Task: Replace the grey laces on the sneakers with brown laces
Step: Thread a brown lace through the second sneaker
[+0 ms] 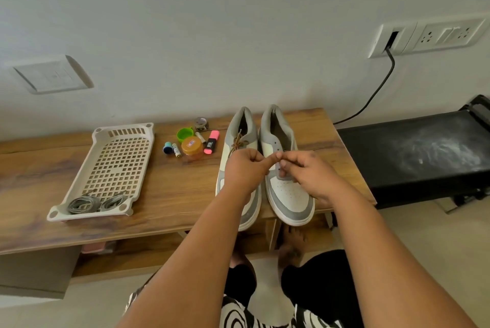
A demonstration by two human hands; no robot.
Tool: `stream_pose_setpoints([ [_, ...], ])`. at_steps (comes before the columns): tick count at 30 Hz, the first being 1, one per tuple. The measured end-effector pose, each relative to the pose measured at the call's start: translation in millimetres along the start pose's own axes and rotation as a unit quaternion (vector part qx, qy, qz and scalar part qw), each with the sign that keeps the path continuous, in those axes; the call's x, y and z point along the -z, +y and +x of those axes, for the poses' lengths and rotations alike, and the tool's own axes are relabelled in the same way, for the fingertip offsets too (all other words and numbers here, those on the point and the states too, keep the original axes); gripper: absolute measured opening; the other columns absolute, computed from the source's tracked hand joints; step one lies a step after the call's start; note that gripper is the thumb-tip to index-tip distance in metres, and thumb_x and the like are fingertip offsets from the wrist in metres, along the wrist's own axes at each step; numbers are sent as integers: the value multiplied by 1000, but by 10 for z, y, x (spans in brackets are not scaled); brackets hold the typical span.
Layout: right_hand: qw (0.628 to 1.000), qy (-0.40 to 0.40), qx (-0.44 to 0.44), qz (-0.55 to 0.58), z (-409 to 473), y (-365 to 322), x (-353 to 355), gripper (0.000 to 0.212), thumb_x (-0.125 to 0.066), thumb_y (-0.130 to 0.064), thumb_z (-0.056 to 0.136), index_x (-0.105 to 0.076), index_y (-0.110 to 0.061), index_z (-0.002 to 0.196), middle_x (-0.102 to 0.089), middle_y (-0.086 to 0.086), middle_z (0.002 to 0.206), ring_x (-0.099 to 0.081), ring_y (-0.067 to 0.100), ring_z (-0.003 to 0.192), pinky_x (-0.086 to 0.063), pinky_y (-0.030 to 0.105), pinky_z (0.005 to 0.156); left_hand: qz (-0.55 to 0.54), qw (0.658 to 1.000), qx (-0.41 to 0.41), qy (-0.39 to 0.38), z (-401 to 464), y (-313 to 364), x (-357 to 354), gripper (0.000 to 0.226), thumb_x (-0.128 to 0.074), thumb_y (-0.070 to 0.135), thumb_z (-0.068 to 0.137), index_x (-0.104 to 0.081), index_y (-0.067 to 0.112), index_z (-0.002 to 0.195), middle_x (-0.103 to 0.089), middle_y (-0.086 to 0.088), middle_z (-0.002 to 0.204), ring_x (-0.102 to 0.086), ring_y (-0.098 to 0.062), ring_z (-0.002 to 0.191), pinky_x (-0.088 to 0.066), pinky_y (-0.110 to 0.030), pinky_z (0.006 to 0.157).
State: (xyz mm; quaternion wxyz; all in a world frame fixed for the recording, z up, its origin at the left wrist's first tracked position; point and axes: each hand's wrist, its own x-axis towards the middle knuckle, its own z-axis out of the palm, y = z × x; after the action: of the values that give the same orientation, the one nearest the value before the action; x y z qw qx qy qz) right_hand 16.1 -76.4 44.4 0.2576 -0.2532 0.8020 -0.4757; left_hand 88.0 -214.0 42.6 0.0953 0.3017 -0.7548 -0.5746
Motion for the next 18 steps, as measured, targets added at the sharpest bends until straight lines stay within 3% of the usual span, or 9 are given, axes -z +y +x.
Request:
stream_pose_setpoints([
  [2,998,43,-14,38,13,51,68,18,-56,-25,99,-71,-37,97,-68,-12,82,-59,1,80,-46,23,76,-28,1000,7,2,38,-18,-47,40,-71,45,87,-64,9,71,-60,9,54,-49,1,48,-44,-24,56],
  [5,991,130,-40,-5,68,140,145,14,-62,-34,95,-72,-31,85,-70,-11,87,-63,9,91,-50,32,83,-13,1000,8,17,133,-69,-145,37,-64,45,92,-68,9,86,-68,2,74,-60,-11,70,-55,-36,75],
  [7,985,164,-60,-12,92,205,159,11,-68,-31,91,-69,-31,80,-70,-9,85,-64,11,89,-52,34,83,79,996,-32,36,208,-107,-203,30,-64,43,92,-63,13,91,-65,2,79,-59,-13,75,-53,-32,72],
  [9,982,172,-82,2,100,237,156,10,-76,-24,84,-68,-29,79,-71,-6,84,-66,12,86,-55,35,84,219,970,-91,44,235,-134,-259,30,-62,42,93,-58,14,101,-60,2,90,-57,-13,83,-45,-27,71],
  [11,981,167,-102,-3,108,250,151,14,-82,-22,78,-69,-26,79,-70,-5,83,-65,13,84,-55,33,80,291,947,-128,49,231,-173,-335,36,-60,45,94,-52,13,111,-55,-1,100,-55,-16,91,-40,-25,73],
  [14,976,182,-117,-36,121,235,167,18,-83,-29,75,-67,-22,79,-67,-5,83,-62,12,80,-48,28,68,301,944,-118,60,225,-212,-448,49,-60,53,91,-48,11,114,-55,-6,107,-57,-22,96,-41,-27,72],
  [18,971,194,-121,-72,106,253,175,20,-82,-29,76,-66,-19,79,-65,-5,84,-56,8,76,-41,24,59,311,944,-98,58,290,-201,-462,54,-63,61,85,-52,11,102,-54,-3,92,-56,-19,86,-38,-27,66],
])
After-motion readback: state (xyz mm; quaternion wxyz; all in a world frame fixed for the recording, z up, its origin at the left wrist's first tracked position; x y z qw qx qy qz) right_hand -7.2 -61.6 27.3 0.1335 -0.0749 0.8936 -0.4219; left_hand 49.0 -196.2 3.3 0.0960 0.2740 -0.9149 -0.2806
